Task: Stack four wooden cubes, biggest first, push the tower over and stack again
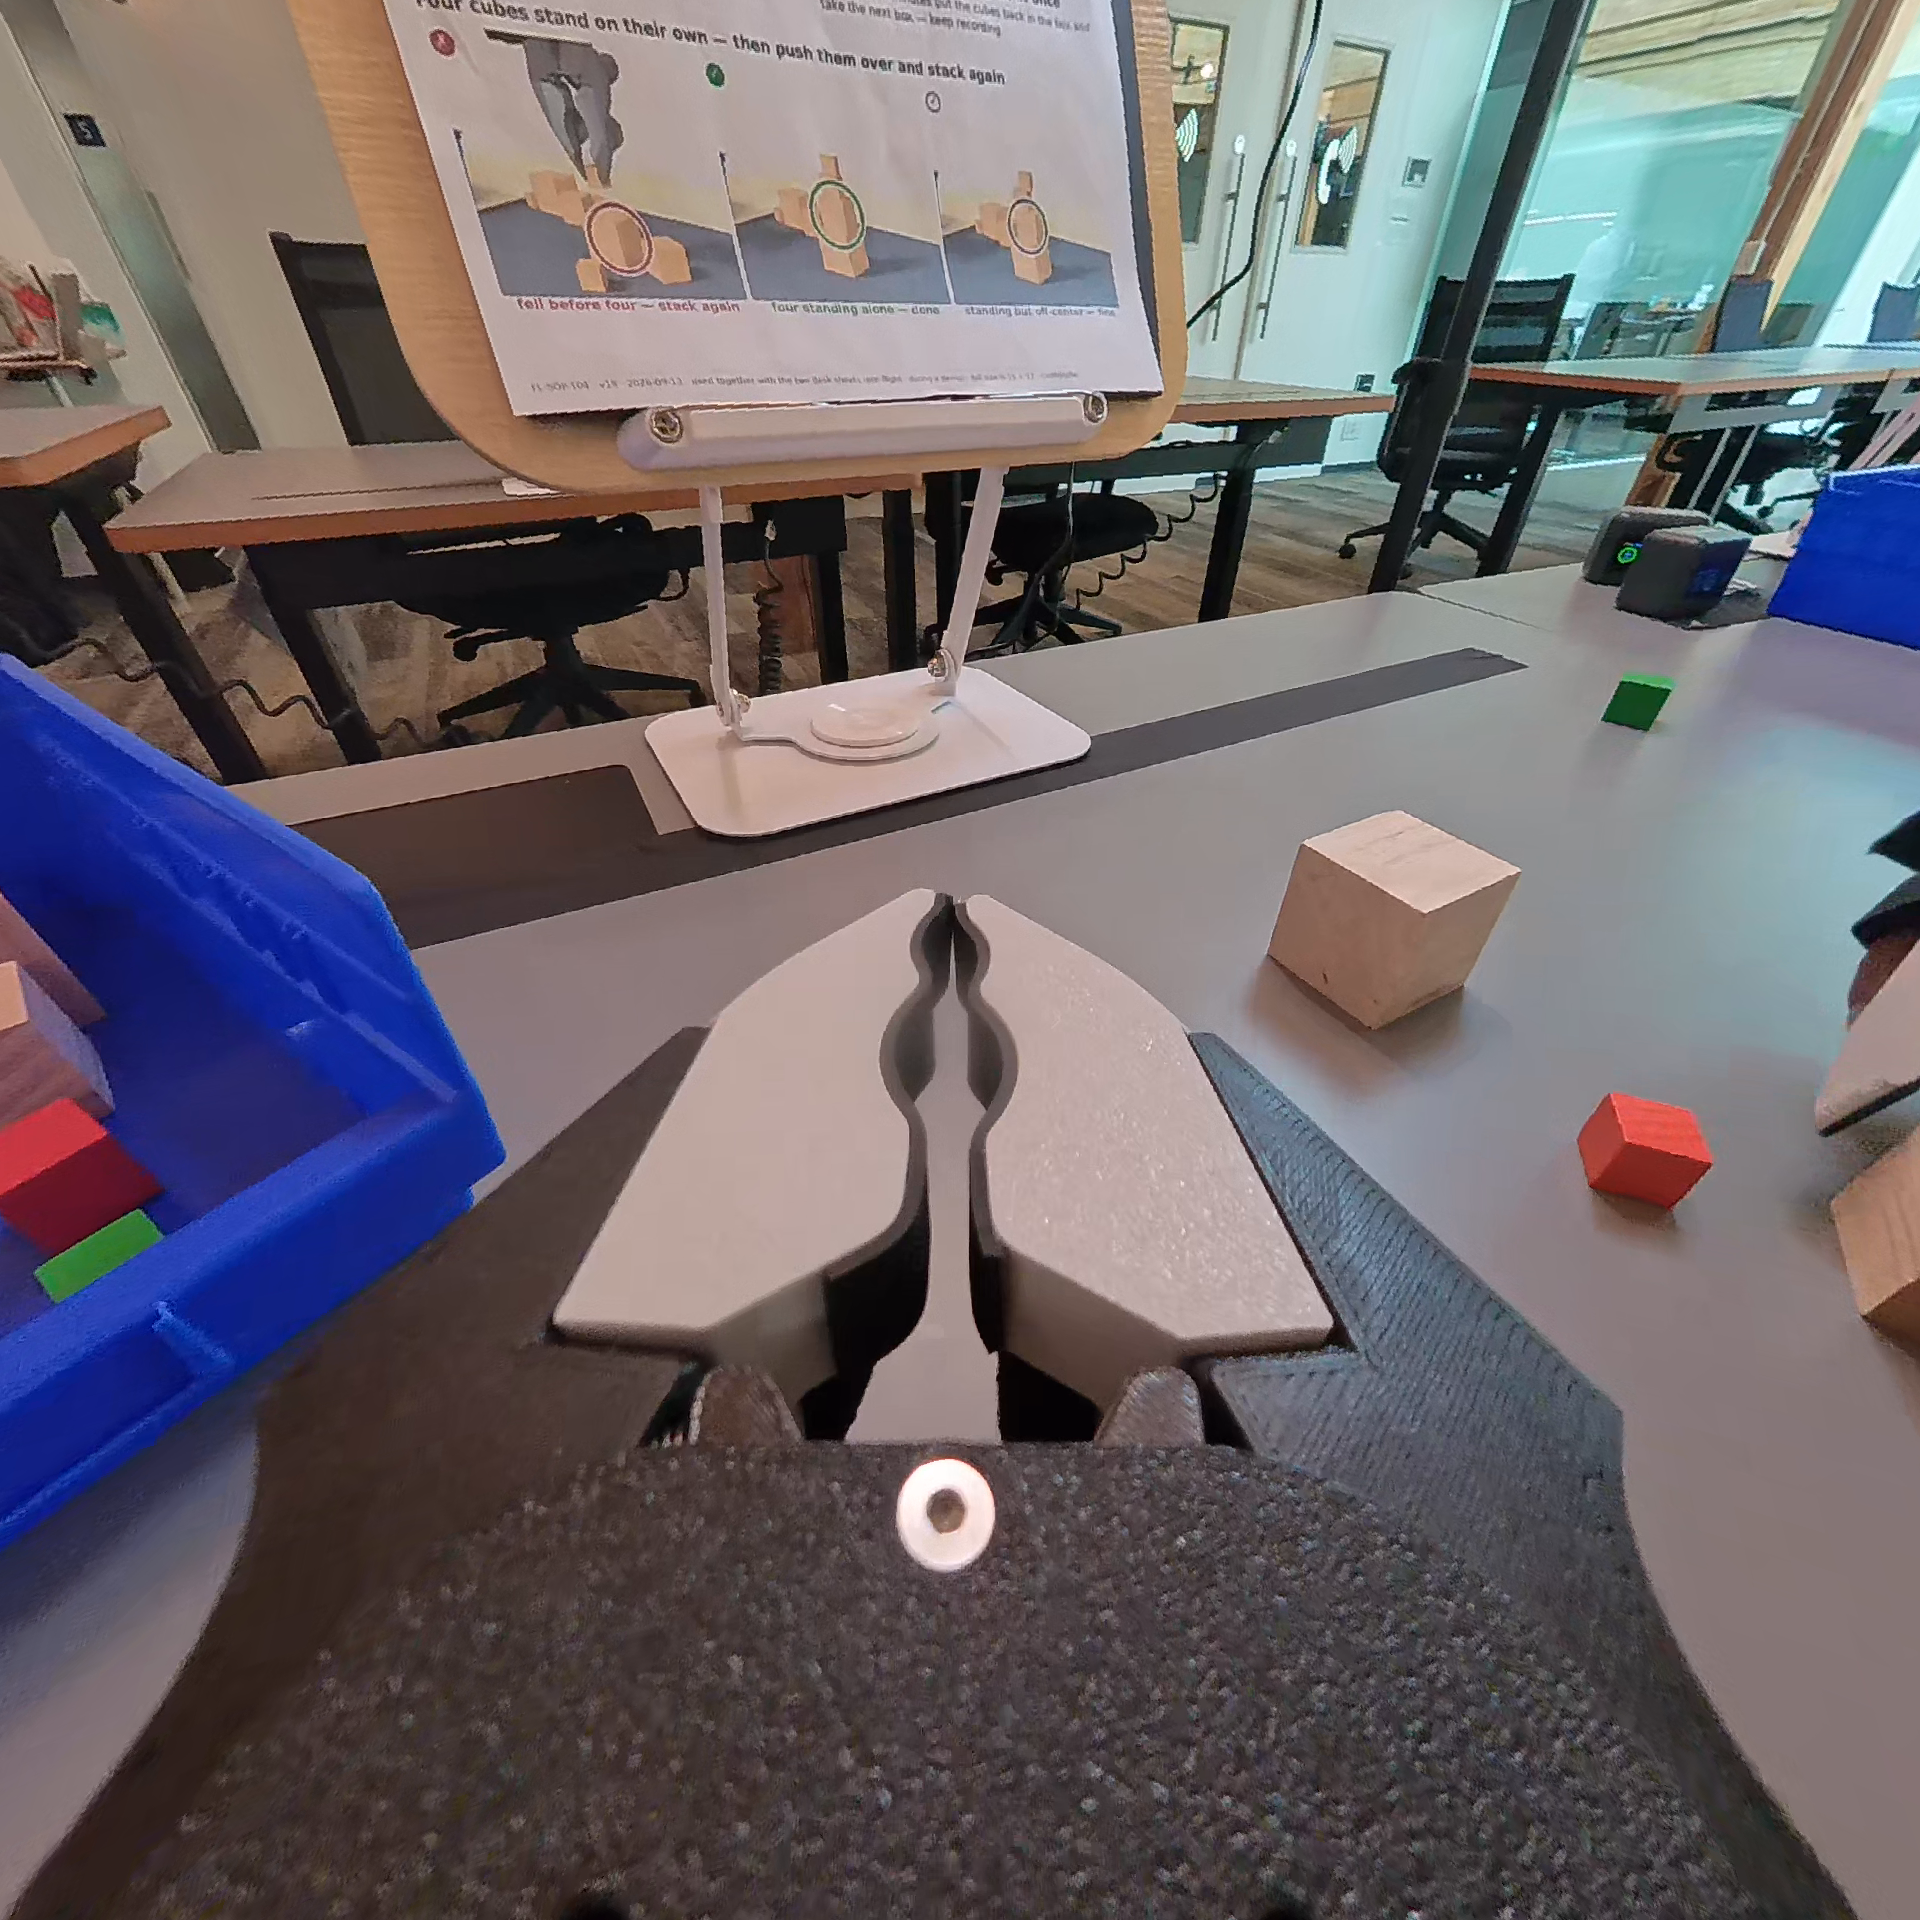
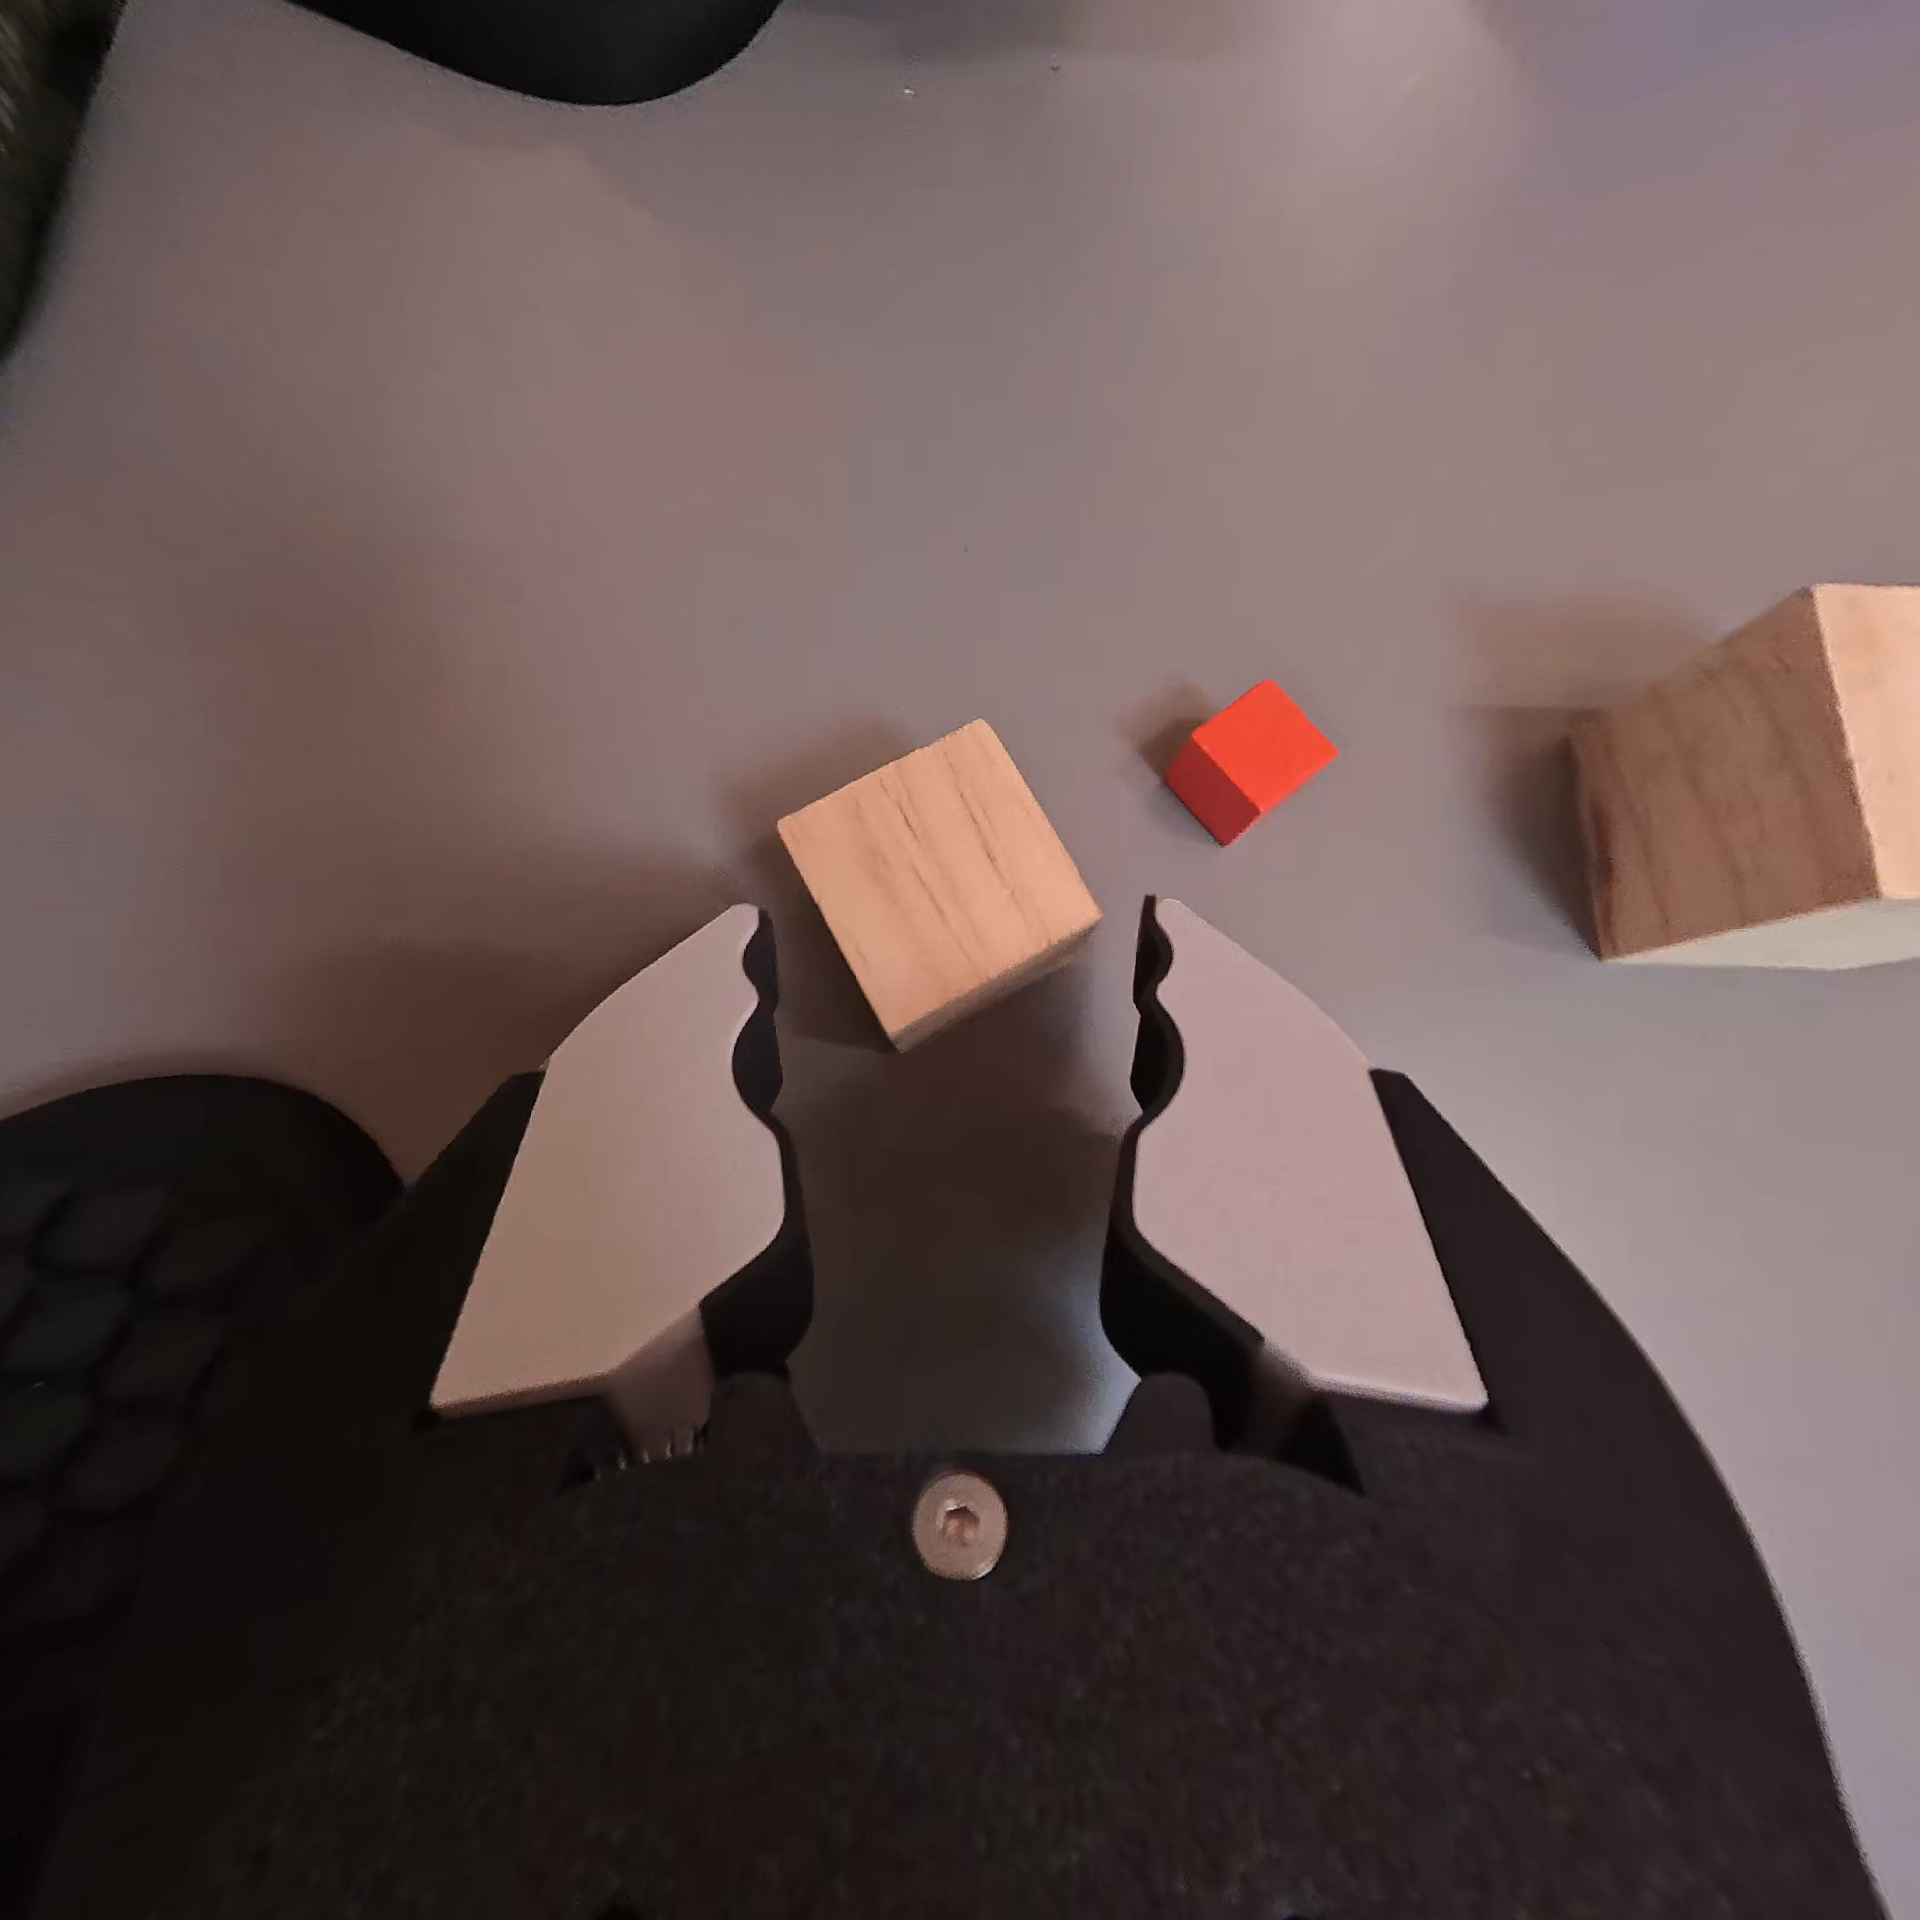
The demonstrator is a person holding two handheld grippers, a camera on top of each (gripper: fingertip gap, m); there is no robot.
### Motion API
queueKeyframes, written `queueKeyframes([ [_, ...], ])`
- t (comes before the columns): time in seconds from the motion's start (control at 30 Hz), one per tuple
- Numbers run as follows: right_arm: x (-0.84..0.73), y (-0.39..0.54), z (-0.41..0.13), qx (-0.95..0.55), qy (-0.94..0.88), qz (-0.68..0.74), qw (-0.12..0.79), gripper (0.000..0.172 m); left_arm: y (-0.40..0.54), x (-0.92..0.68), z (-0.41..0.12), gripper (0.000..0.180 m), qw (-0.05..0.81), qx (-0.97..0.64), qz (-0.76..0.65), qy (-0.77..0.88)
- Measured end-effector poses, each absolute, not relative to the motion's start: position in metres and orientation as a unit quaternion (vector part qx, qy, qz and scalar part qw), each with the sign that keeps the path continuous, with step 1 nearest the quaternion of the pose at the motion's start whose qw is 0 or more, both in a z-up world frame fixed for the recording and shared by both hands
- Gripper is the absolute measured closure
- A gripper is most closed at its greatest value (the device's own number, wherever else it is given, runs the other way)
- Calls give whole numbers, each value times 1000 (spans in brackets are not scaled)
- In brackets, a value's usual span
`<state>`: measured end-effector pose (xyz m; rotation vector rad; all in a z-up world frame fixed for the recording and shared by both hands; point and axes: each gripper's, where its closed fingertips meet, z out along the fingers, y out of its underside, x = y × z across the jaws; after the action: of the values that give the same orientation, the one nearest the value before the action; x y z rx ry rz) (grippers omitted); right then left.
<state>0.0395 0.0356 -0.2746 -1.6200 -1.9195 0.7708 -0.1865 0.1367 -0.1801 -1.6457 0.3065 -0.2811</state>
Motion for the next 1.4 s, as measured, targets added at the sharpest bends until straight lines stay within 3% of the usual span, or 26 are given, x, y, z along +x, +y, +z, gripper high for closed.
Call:
queueKeyframes([
  [0.13,33,31,-278,-571,-728,284,252,119,136,-187,-181,180,661,-728,-123,134],
  [0.3,29,37,-262,-586,-701,306,269,119,137,-187,-182,180,658,-729,-130,133],
  [0.47,31,102,-216,-634,-631,277,349,120,137,-184,-185,180,654,-732,-134,138],
  [0.63,25,171,-191,-677,-590,245,364,119,137,-185,-184,180,654,-732,-134,137],
  [0.97,-3,195,-227,-710,-583,226,324,119,137,-185,-182,180,654,-730,-146,135],
  [1.4,-7,194,-227,-718,-563,217,346,120,136,-182,-184,180,650,-732,-150,139],
])
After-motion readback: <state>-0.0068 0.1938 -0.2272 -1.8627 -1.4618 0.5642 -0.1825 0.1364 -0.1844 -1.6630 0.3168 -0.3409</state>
